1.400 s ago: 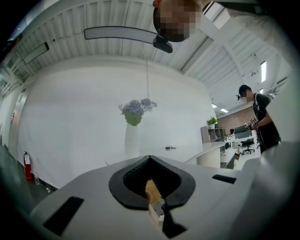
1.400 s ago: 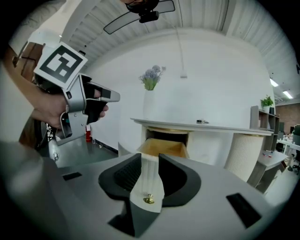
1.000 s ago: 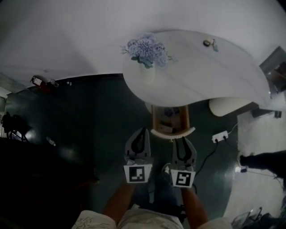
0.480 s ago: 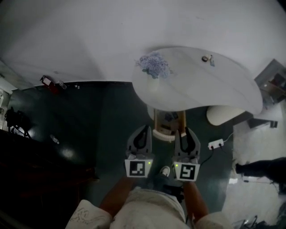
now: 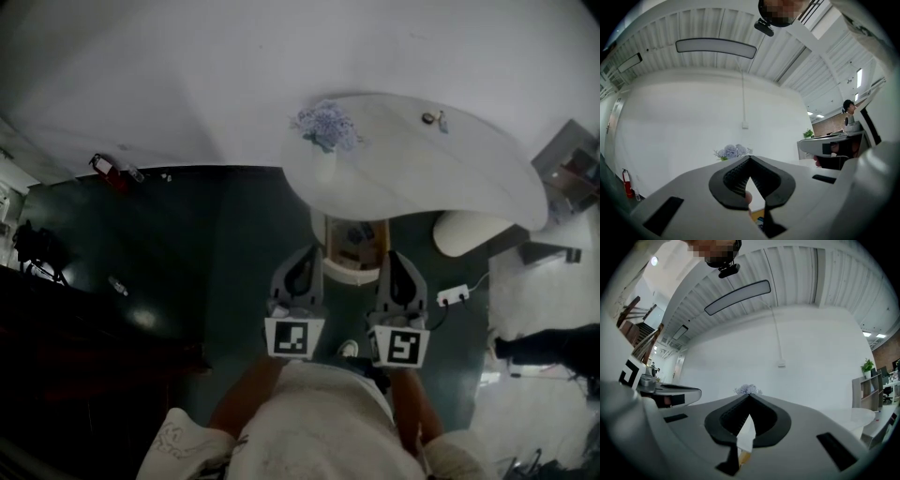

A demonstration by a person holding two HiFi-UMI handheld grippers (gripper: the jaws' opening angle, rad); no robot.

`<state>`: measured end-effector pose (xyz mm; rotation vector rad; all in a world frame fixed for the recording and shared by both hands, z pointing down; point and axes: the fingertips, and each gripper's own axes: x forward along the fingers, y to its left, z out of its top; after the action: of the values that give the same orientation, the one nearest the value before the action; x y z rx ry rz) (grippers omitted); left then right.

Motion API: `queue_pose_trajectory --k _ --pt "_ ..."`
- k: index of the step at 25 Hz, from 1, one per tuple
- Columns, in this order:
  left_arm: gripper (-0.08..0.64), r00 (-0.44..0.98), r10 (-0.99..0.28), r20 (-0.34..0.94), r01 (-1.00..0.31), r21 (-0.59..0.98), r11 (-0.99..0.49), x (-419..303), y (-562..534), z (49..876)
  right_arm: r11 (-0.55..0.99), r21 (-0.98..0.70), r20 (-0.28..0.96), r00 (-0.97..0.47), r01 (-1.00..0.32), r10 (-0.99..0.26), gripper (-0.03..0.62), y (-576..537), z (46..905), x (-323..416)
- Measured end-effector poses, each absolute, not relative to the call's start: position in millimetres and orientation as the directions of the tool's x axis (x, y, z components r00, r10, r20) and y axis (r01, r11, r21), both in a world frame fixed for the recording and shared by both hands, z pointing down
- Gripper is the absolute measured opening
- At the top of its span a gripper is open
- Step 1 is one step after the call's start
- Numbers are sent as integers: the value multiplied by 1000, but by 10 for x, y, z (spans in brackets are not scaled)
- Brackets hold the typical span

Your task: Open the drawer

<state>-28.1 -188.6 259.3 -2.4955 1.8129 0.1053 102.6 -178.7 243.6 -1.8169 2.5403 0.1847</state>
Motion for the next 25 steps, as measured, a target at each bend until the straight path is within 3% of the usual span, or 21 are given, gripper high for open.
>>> queue_pose_trajectory --k 25 --pt "-5 342 -934 -103 -939 -51 -339 -312 -1896 2490 291 107 -70 -299 -951 -952 6 -1825 2341 1005"
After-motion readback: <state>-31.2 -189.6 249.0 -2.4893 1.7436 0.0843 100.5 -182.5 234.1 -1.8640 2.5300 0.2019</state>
